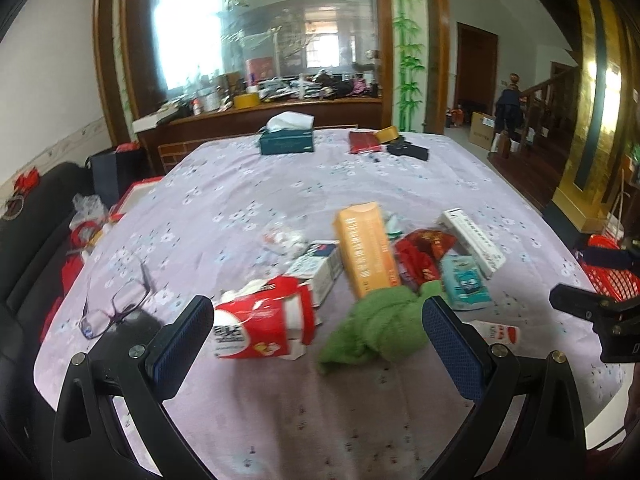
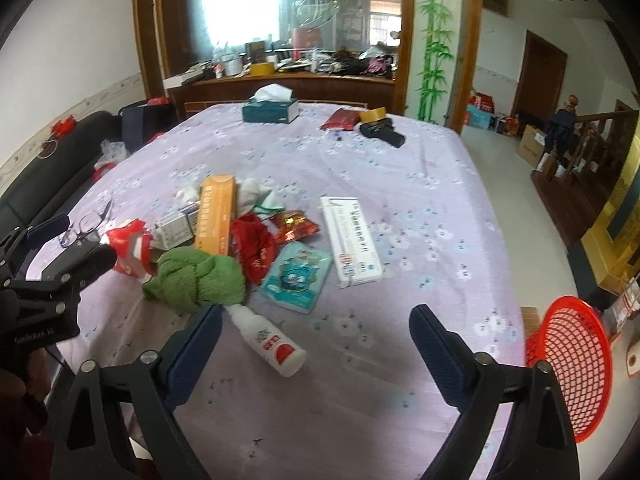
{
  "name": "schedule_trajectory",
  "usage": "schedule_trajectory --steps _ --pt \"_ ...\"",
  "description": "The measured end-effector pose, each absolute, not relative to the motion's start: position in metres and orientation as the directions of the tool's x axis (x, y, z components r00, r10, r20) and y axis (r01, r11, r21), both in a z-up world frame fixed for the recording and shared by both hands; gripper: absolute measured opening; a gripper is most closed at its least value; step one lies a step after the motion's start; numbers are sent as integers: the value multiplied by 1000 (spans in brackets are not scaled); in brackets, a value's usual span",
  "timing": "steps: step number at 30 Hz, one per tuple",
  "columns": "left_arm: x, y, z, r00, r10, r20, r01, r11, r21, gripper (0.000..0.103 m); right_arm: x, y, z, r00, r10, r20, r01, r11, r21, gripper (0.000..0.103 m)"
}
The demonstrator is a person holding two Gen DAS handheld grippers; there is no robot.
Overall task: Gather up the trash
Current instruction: 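Grasp the red snack wrapper with the left gripper while the right gripper grasps the white spray bottle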
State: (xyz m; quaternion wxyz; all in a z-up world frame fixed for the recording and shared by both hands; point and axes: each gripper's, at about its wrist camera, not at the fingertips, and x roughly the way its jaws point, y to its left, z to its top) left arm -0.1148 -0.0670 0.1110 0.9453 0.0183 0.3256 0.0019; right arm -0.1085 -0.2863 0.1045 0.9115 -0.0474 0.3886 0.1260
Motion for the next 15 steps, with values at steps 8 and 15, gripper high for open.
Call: schedule_trajectory --steps 8,15 --pt "-109 -24 96 709 -5 -705 -16 1000 -24 103 -95 -263 80 544 271 -794 -354 932 75 78" --pt "-102 -3 81 666 -14 -746 -9 1000 -27 91 -82 -250 66 487 261 -833 -396 916 55 71"
